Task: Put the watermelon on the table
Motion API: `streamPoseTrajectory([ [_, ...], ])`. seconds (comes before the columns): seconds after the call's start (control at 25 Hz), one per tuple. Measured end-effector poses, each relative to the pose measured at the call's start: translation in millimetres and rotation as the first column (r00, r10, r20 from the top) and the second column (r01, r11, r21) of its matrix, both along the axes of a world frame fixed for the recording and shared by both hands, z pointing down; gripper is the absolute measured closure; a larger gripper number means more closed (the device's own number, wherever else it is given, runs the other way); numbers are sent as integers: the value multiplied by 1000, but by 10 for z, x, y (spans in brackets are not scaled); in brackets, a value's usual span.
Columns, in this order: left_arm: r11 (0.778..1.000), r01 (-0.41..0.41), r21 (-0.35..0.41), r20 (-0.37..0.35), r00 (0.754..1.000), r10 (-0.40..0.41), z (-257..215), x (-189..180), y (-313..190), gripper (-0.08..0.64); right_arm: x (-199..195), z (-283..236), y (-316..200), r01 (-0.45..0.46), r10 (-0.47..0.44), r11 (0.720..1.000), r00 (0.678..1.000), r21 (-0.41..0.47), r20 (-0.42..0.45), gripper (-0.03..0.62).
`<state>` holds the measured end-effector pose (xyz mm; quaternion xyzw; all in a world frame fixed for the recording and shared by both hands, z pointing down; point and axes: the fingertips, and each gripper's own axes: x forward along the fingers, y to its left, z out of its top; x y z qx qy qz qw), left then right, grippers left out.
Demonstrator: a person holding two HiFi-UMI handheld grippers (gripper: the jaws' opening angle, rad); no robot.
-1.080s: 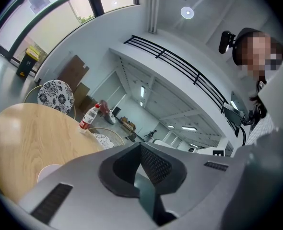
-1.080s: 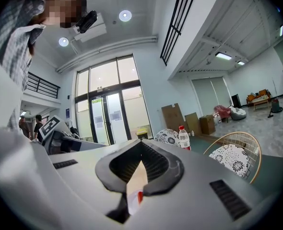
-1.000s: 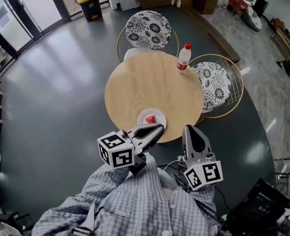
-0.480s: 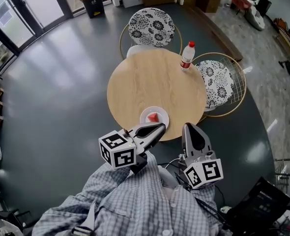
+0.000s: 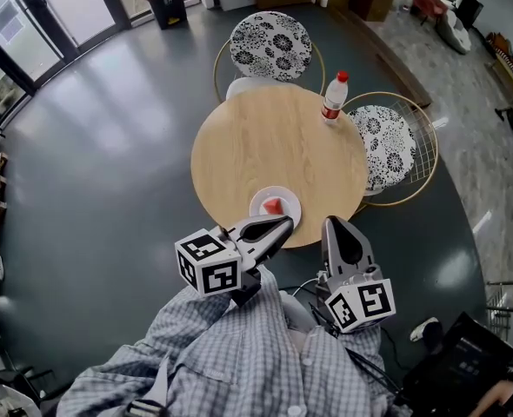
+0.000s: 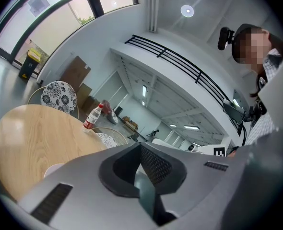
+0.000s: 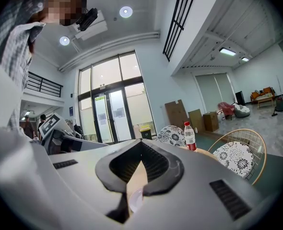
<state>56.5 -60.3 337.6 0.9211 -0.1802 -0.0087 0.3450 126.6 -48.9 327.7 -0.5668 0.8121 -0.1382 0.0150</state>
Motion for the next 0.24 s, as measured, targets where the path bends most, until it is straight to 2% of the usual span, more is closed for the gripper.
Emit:
streamPoseTrajectory([
  [0.24,1000,5,0,-2,1000,-5,85,17,-44,553,0,99,-36,14,-14,1000,1000,-4,-8,584],
])
